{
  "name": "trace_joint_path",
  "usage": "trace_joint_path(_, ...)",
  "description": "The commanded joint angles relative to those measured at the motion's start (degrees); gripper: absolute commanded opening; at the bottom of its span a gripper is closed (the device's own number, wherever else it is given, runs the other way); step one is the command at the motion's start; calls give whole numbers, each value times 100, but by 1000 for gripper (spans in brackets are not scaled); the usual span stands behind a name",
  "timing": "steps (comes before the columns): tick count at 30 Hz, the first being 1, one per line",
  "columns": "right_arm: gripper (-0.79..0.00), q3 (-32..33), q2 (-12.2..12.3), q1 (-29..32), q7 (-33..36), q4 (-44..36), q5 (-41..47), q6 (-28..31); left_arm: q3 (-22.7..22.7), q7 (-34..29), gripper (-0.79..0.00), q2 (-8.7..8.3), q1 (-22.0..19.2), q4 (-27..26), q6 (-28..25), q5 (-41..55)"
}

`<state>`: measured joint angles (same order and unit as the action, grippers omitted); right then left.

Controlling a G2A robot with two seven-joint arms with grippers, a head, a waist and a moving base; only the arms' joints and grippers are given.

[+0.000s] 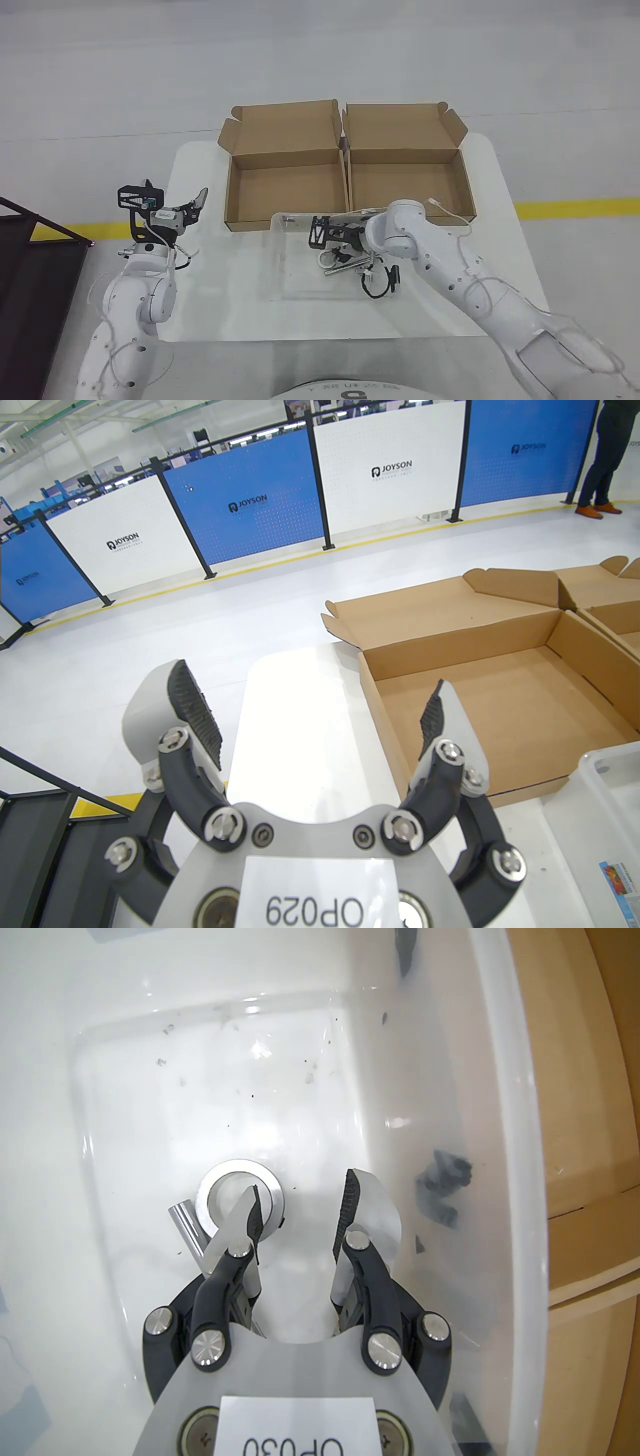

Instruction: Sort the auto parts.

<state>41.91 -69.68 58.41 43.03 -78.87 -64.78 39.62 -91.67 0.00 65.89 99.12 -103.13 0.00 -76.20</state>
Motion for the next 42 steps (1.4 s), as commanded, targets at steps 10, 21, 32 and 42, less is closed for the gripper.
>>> trace_joint_path(10, -677, -464, -218, -339, 74, 533, -36, -214, 0, 0, 0, 0, 0, 0, 0, 0)
trace_joint_path(21, -785, -175, -126, -247, -452, 147, -201, -179, 0, 0, 0, 0, 0, 0, 0, 0)
trace_joint_path(32, -785, 1394, 449, 1153, -2536, -1573, -686, 338, 0, 0, 0, 0, 0, 0, 0, 0)
trace_joint_path(42, -785, 2348, 636, 1867, -4349, -1842, -759, 257, 0, 0, 0, 0, 0, 0, 0, 0)
